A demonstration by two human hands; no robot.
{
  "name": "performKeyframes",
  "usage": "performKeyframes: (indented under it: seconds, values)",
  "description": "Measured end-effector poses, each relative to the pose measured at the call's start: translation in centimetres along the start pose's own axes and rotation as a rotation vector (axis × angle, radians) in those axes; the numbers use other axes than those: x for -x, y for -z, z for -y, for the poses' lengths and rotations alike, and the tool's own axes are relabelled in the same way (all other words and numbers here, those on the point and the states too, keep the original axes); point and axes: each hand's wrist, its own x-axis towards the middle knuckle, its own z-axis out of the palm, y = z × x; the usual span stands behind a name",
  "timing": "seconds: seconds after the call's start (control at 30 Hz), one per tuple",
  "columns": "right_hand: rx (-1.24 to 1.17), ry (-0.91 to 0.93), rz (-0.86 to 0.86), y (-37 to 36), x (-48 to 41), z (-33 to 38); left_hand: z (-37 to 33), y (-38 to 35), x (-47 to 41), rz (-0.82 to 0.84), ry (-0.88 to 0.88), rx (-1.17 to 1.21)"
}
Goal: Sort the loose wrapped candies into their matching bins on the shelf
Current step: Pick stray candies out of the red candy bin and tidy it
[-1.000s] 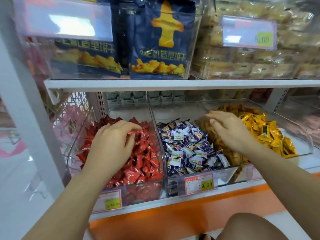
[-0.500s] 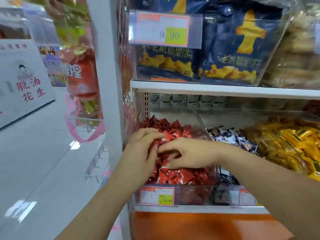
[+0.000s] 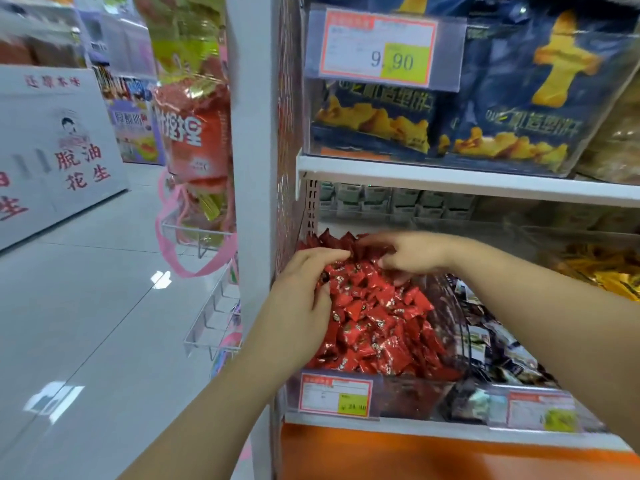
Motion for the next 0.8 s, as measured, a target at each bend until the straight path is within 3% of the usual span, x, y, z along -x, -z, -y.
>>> performKeyframes:
  seconds: [0.17, 0.37, 0.53, 0.8]
  values:
    - [0.188, 0.249, -0.116, 0.1, 3.7, 1.2, 0.2, 0.3, 0.8, 0.02, -0.071, -0.003]
    - [0.37, 0.523, 0.074, -6.3, 5.8, 3.4, 0.0, 1.5, 3.4, 0.035, -0.077, -0.041]
    - [0.684, 0.357, 0.081, -7.1, 2.4, 2.4, -0.1, 2.0, 6.9, -0.011, 0.032, -0.098]
    - [0.826, 0.129, 0.058, -3.2, -0.3, 0.0, 1.4, 2.9, 5.8, -0.041, 0.121, -0.127]
